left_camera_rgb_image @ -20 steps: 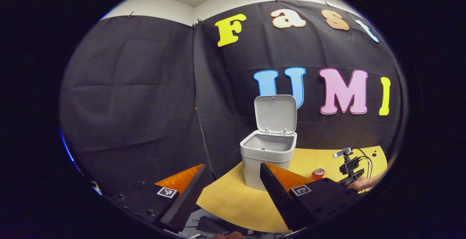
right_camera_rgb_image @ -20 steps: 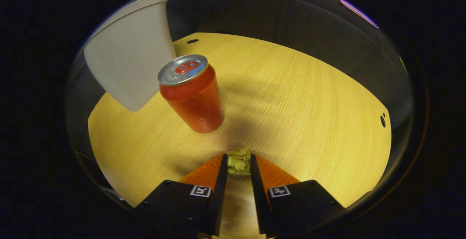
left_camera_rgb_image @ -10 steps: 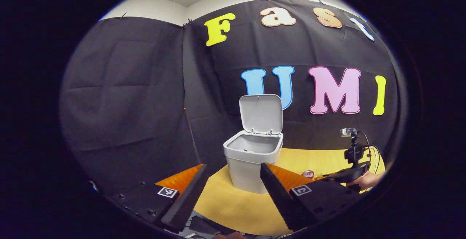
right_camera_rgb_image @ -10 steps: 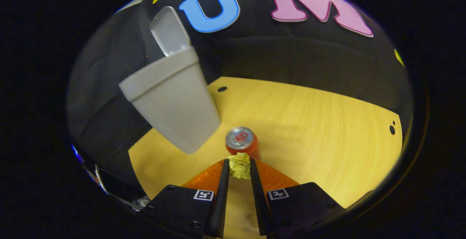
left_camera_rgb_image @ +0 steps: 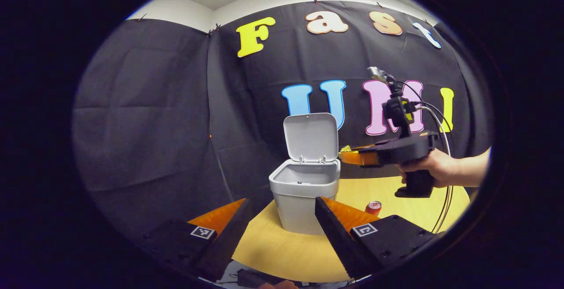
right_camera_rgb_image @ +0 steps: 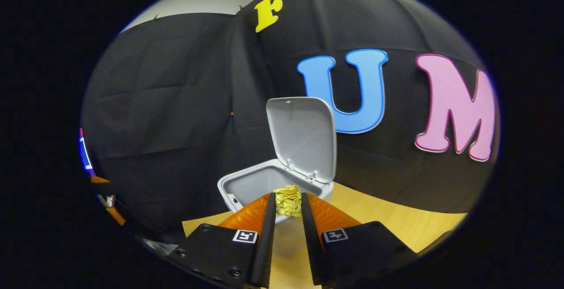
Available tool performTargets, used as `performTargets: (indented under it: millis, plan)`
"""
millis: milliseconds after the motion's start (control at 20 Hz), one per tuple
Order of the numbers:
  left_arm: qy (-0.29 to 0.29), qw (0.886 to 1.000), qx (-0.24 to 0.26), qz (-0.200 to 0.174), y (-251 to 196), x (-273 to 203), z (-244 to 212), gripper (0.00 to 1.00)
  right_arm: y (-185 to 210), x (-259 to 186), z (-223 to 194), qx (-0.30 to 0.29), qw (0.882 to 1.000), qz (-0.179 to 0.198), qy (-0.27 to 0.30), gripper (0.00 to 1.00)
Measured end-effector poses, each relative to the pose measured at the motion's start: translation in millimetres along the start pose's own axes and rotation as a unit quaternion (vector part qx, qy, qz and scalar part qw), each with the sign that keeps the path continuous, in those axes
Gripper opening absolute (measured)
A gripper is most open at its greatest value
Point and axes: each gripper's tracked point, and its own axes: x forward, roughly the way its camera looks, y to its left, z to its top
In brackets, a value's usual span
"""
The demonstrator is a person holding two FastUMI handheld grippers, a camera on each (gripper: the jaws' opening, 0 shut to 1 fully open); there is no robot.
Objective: Press the lid of the desktop garbage bin to open it, pick up the crumpled paper on the desktop and throw it into the bin, then pick up the pop can on the desktop and drop it into the bin, and finally close the garbage bin lid.
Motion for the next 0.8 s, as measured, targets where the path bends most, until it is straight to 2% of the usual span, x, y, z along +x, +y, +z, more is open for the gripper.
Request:
performTargets:
  millis: [100,150,200,350,400,450,550,600,650,800]
  plan:
    - [-0.002,1.000,0.000,-0.011,3.7,2.3,-3.2,0.97,14.4,31.9,-13.9,-0.004,1.000,-0.002,0.023,0.39]
    - [-0.003,1.000,0.000,-0.015,6.5,3.0,-5.3,0.97,18.2,42.1,-24.7,-0.012,0.999,-0.006,0.041,0.26]
    - [-0.002,1.000,0.000,-0.020,8.2,4.0,-6.7,0.97,18.6,49.1,-35.1,-0.019,0.998,-0.011,0.055,0.39]
    - [-0.001,1.000,0.003,-0.022,18.1,6.7,-15.0,0.97,21.1,58.0,-51.2,-0.037,0.996,-0.015,0.077,0.39]
    - [0.003,1.000,0.002,-0.024,18.8,9.2,-19.3,0.97,22.7,57.5,-49.5,-0.041,0.996,-0.012,0.077,0.45]
    - [0.012,0.999,-0.007,-0.033,14.9,14.5,-27.0,0.97,25.3,56.1,-47.5,-0.046,0.996,-0.009,0.071,0.75]
    - [0.028,0.998,-0.022,-0.055,-1.3,22.9,-38.4,0.97,22.2,47.4,-42.1,-0.056,0.996,-0.012,0.064,0.63]
    - [0.032,0.996,-0.028,-0.072,-16.2,26.1,-42.1,0.97,21.8,42.2,-38.6,-0.056,0.997,-0.011,0.061,0.80]
    - [0.033,0.995,-0.030,-0.089,-30.1,30.0,-43.6,0.97,19.0,37.0,-35.6,-0.055,0.997,-0.013,0.059,0.87]
    - [0.030,0.990,-0.017,-0.140,-73.1,41.7,-52.3,0.97,-2.5,12.7,-21.4,-0.045,0.997,-0.030,0.050,0.88]
